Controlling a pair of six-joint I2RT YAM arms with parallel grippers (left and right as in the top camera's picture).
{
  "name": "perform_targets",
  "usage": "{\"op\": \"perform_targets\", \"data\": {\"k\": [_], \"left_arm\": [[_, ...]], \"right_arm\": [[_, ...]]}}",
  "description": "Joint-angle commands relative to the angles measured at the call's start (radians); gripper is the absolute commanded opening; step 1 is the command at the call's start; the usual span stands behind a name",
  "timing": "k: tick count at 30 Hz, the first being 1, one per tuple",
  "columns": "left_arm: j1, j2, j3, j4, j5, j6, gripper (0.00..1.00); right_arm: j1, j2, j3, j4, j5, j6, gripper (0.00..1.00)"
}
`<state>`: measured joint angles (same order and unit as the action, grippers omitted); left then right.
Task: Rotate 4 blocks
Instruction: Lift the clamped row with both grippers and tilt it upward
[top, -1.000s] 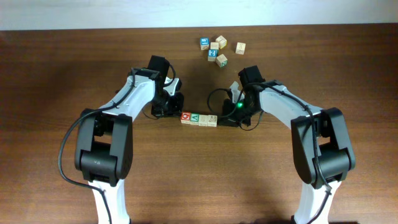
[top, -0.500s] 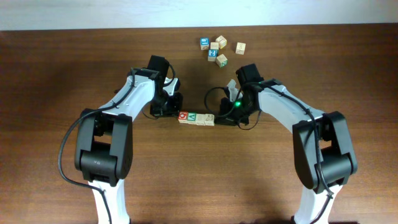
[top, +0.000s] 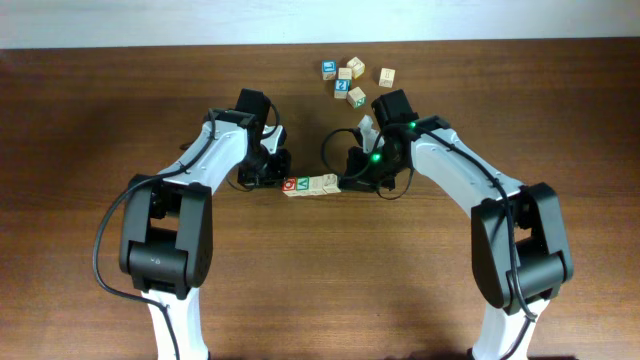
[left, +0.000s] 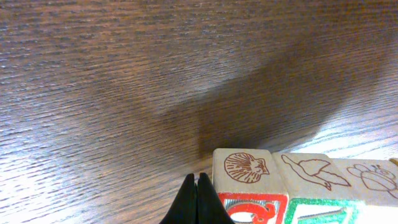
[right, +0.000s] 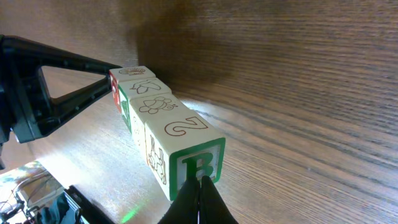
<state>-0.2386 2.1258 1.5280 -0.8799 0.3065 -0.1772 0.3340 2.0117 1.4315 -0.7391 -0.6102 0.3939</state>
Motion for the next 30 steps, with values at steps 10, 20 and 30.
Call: {"op": "perform_targets", "data": {"k": [10,20,30], "left_arm": [[-0.028,-0.008,0.014,0.003,0.122,-0.009,0.0],[-0.028,-0.008,0.014,0.003,0.122,-0.009,0.0],[-0.028,-0.008,0.014,0.003,0.122,-0.009,0.0]], "right_arm": [[0.096,-0.021,0.062,-0.005,-0.051,0.002,0.05],[0.132,-0.021,0.095,-0.031,-0.025,-0.003,0.05],[0.132,-0.021,0.095,-0.013,-0.013,0.006,0.04]]}}
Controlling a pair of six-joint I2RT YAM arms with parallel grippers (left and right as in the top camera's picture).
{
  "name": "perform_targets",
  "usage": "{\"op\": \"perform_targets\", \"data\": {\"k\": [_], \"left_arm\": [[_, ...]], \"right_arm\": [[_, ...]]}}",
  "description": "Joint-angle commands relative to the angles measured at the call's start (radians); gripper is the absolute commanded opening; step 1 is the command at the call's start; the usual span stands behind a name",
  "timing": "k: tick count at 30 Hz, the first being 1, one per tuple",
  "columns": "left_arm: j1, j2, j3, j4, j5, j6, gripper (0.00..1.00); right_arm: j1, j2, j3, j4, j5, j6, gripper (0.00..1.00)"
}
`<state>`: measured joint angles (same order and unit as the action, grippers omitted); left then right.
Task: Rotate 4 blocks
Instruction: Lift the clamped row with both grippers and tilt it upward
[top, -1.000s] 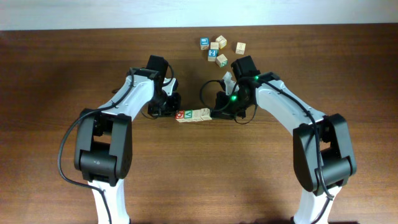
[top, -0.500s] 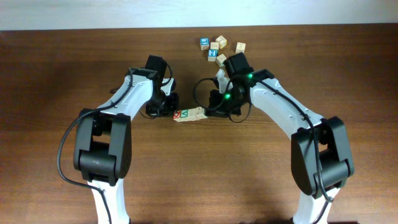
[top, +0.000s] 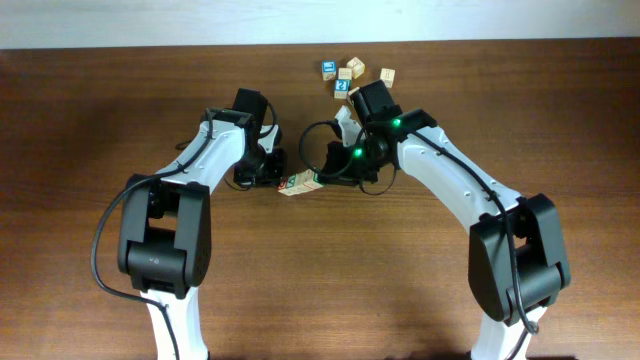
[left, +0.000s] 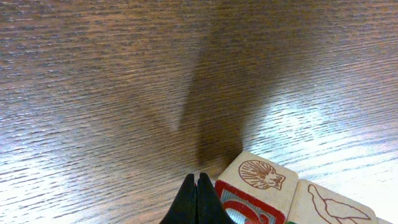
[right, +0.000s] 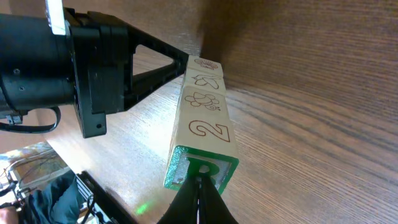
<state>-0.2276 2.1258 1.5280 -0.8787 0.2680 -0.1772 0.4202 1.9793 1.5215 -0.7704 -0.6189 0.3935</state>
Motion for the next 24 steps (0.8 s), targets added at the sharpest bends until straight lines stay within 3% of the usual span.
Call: {"op": "perform_targets", "data": {"k": [1,24], "left_arm": [[-0.039,-0.008,0.014,0.002,0.161,-0.009,0.0],[-0.039,-0.008,0.014,-0.001,0.156,-0.009,0.0]], "right_arm": [[0.045,0.012,0.005,0.019,0.003,0.009,0.05],[0.065,0.026,0.005,0.082,0.03,0.039,0.04]]}}
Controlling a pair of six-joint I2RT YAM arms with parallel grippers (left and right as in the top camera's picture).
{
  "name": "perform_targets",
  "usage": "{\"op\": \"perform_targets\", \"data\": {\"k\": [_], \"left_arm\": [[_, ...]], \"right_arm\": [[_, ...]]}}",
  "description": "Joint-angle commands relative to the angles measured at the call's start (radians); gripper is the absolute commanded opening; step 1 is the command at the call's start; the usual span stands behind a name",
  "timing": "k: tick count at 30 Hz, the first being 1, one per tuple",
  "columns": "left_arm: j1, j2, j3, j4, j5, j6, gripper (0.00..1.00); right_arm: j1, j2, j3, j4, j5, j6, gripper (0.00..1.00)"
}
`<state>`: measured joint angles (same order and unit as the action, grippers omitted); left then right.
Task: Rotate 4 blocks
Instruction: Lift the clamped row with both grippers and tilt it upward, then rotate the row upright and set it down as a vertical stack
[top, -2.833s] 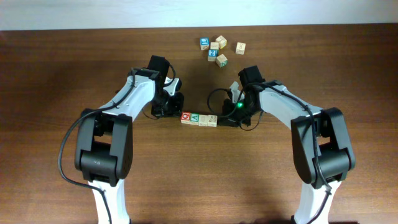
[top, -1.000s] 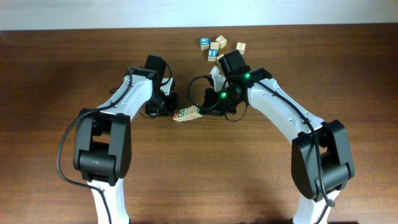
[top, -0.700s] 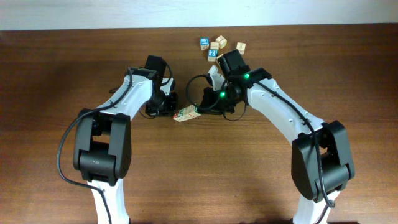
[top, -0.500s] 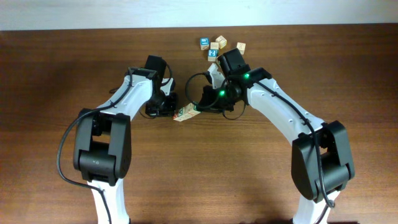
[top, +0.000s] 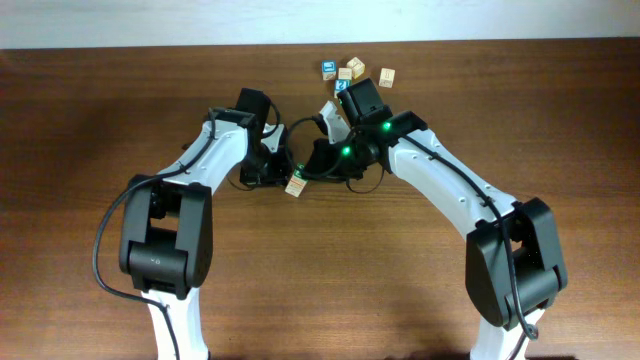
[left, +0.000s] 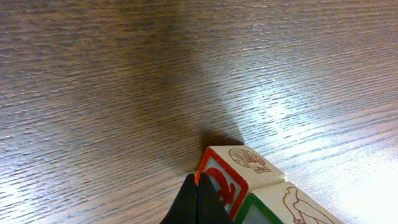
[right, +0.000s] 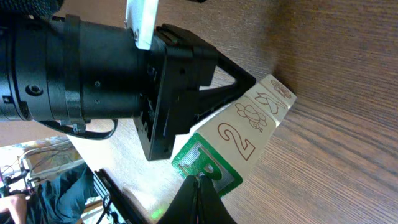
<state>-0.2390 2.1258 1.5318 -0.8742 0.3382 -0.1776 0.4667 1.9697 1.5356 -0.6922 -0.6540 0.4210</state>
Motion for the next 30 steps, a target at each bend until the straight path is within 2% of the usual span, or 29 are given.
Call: {"op": "perform_targets", "data": {"k": [1,6,12,21,30], "left_arm": [[-0.027,-0.008,0.011,-0.009,0.081,-0.008,0.0],[-0.026,-0.008,0.011,-0.017,0.029,-0.011,0.0],[0.01,-0.008,0.011,-0.018,-0.103,-0.143,0.0],[0.088,-0.008,0.011,-0.013,-0.233,-0.218,0.0],[0.116,-0.008,0.011,-0.009,-0.235,-0.219,0.0]], "right_arm": [[0.019,0.036,-0.009,0.015,0.068,0.015,0.04],[0.019,0.036,-0.009,0.029,0.099,0.028,0.04],[0.019,0.05,-0.009,0.045,0.113,0.034,0.04],[0.032,0.055,-0.009,0.077,0.133,0.033,0.04],[0.032,0.055,0.008,0.083,0.116,0.022,0.04]]}}
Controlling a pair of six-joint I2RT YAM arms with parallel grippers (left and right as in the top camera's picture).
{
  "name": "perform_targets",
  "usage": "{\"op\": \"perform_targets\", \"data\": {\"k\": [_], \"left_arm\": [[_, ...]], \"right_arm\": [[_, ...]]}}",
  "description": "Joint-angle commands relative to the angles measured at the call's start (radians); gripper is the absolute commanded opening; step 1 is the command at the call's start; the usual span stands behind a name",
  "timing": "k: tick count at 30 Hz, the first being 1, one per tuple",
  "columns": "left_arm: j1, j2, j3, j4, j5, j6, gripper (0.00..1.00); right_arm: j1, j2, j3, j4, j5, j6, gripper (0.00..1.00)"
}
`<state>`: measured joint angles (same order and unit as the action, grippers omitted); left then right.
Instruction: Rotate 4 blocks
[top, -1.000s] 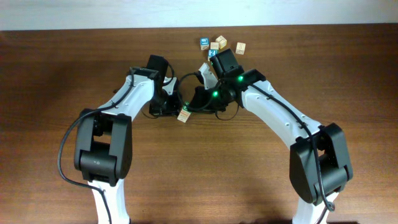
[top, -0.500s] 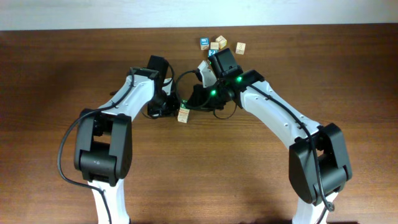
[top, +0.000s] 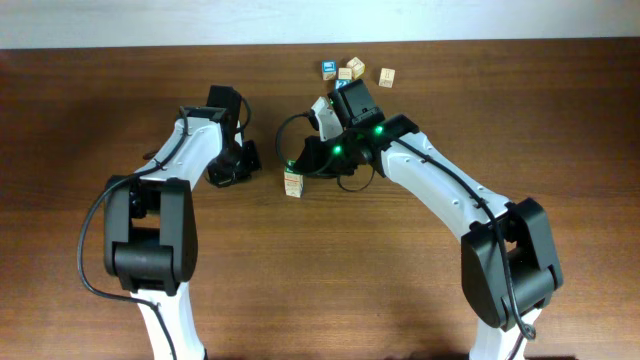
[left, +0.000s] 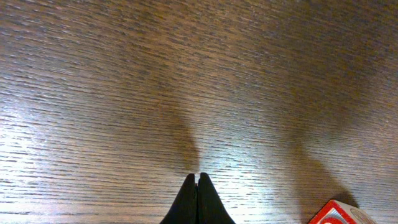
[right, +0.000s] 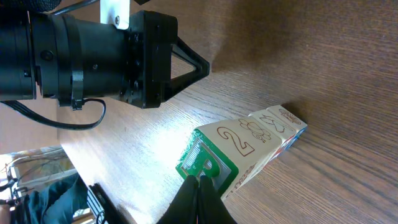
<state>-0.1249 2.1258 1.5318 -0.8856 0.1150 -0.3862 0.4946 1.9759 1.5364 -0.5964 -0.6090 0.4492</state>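
Four wooden blocks sit in one row. Its near end face is green with a letter B, and the top faces show a 2 and drawings. My right gripper is shut, its tips against that green face. In the overhead view only the row's front end shows; the other blocks are hidden under the right gripper. My left gripper is shut on nothing over bare table, left of the row. Only a red corner of the end block shows in its view.
Several loose blocks lie in a cluster at the back of the wooden table, partly hidden by the right arm. The left arm reaches in from the front left.
My left gripper has drawn back to the left, away from the row's red end. The row has turned a little further, and the shut right gripper is still against its green end.
The row lay left to right between my two shut grippers, one at each end. Then it stood slightly tilted, then turned steeply. Now it points front to back under the right gripper, and the left gripper stands apart.
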Motion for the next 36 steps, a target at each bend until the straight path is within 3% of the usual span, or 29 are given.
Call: {"op": "perform_targets", "data": {"k": [1,7,31,34,36], "left_arm": [[0.002,-0.008,0.011,0.002,-0.012,-0.01,0.0],[0.002,-0.008,0.011,0.002,-0.012,-0.01,0.0],[0.005,-0.008,0.011,-0.009,-0.011,-0.009,0.0],[0.008,-0.01,0.018,-0.012,-0.011,0.021,0.0],[0.025,-0.036,0.08,-0.069,-0.022,0.043,0.0]], "right_arm": [[0.004,0.048,0.008,-0.013,0.071,-0.006,0.05],[0.004,0.048,0.02,-0.028,0.06,-0.016,0.17],[0.05,0.039,0.181,-0.137,0.064,-0.052,0.26],[0.047,0.027,0.229,-0.179,0.068,-0.078,0.26],[0.019,-0.022,0.354,-0.302,0.125,-0.131,0.31]]}}
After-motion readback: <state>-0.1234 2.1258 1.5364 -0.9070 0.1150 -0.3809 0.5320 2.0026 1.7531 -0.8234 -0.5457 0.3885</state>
